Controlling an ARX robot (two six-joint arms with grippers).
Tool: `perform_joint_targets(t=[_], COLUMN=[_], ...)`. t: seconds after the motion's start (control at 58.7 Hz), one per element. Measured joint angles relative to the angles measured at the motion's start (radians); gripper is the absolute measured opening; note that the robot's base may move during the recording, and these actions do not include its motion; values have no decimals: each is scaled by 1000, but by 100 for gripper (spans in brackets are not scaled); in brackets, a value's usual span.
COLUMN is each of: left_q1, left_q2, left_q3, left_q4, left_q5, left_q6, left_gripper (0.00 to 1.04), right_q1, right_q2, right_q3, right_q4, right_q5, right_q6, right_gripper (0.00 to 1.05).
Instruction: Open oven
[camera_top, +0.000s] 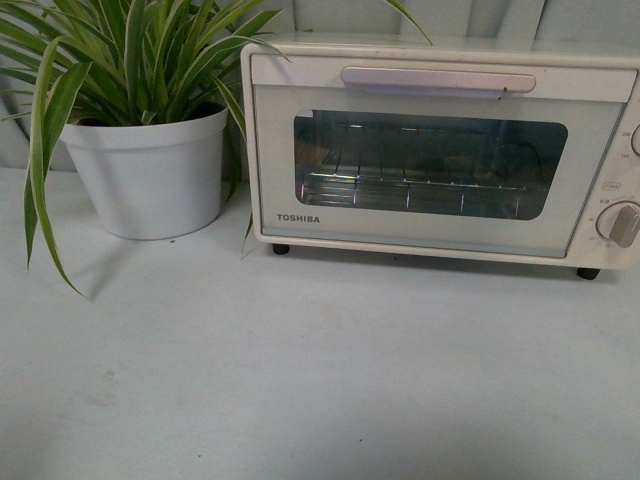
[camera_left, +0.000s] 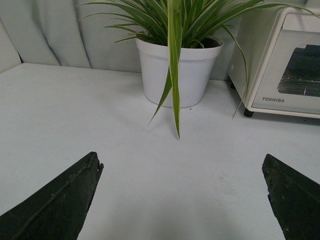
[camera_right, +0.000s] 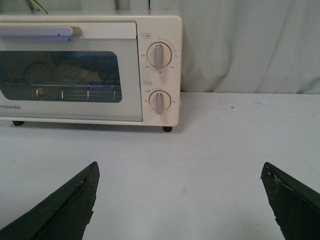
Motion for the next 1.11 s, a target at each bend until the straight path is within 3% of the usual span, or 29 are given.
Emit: perform_joint_targets(t=[0.886, 1.006, 1.108], left_q1=[0, -89, -153], left_q2=[0, 93, 230], left_q3=[0, 15, 44], left_q4=[0, -20, 21], left_q5=[0, -243, -249], left_q6=[0, -154, -307], left_gripper=[98, 98, 98], right_q1=[0, 0, 0], right_q2=[0, 0, 0], right_q3=[0, 0, 0], right_q4=[0, 0, 0], right_q5=[0, 0, 0], right_q6=[0, 0, 0], right_gripper=[95, 95, 95])
